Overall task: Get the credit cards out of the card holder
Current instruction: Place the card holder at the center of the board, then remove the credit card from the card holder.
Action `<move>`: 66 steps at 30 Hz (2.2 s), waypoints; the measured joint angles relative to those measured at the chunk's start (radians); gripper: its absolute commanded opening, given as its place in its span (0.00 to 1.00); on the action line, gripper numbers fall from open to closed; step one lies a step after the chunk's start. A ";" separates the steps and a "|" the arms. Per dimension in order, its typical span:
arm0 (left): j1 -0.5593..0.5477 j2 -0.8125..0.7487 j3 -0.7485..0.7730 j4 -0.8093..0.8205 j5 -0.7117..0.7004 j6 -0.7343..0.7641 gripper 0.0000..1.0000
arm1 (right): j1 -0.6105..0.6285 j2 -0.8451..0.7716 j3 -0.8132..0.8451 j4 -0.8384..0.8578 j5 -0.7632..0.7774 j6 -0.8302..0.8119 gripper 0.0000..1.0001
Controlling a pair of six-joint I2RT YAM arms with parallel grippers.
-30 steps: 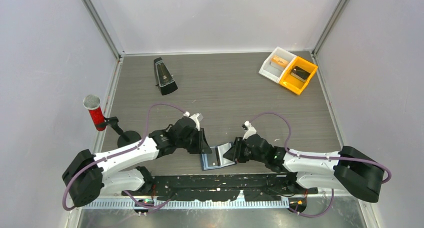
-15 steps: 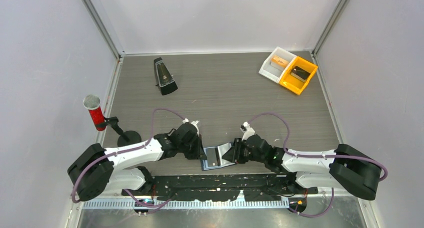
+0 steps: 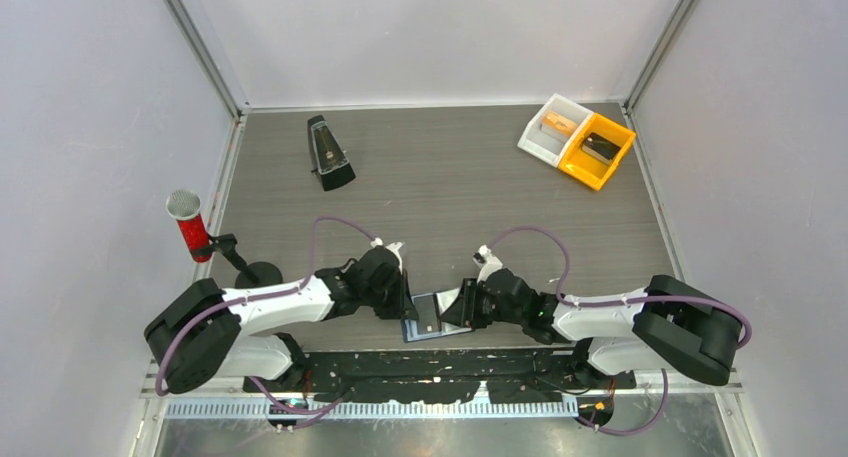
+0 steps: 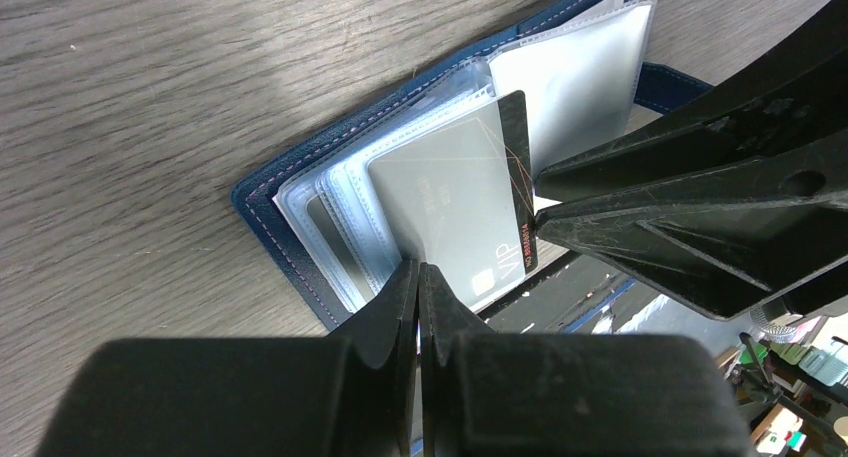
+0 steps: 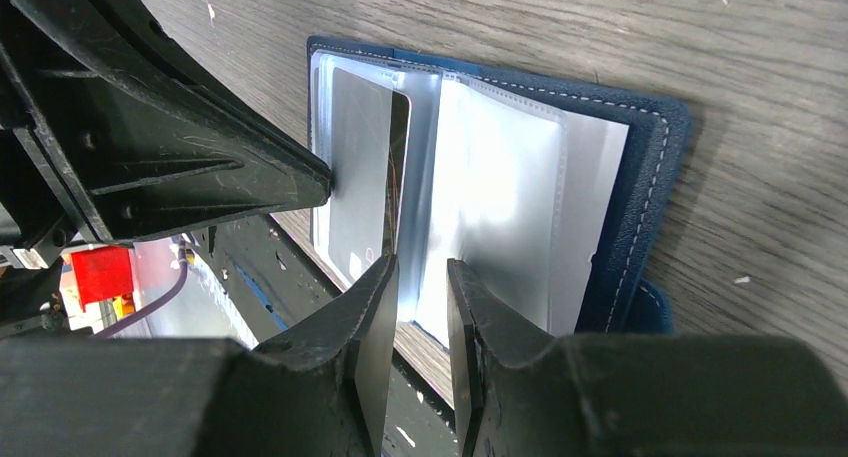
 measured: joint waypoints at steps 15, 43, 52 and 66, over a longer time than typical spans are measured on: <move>-0.005 -0.021 -0.029 0.034 -0.005 -0.003 0.03 | -0.002 -0.001 0.007 0.001 -0.009 -0.016 0.24; -0.026 -0.021 -0.042 0.071 -0.005 -0.003 0.03 | -0.022 -0.088 0.045 -0.045 -0.038 -0.070 0.28; -0.030 -0.021 -0.042 0.071 -0.006 -0.003 0.03 | -0.055 -0.010 0.052 -0.040 -0.058 -0.093 0.28; -0.032 -0.021 -0.042 0.070 -0.009 -0.003 0.03 | -0.078 0.120 0.056 0.097 -0.160 -0.105 0.09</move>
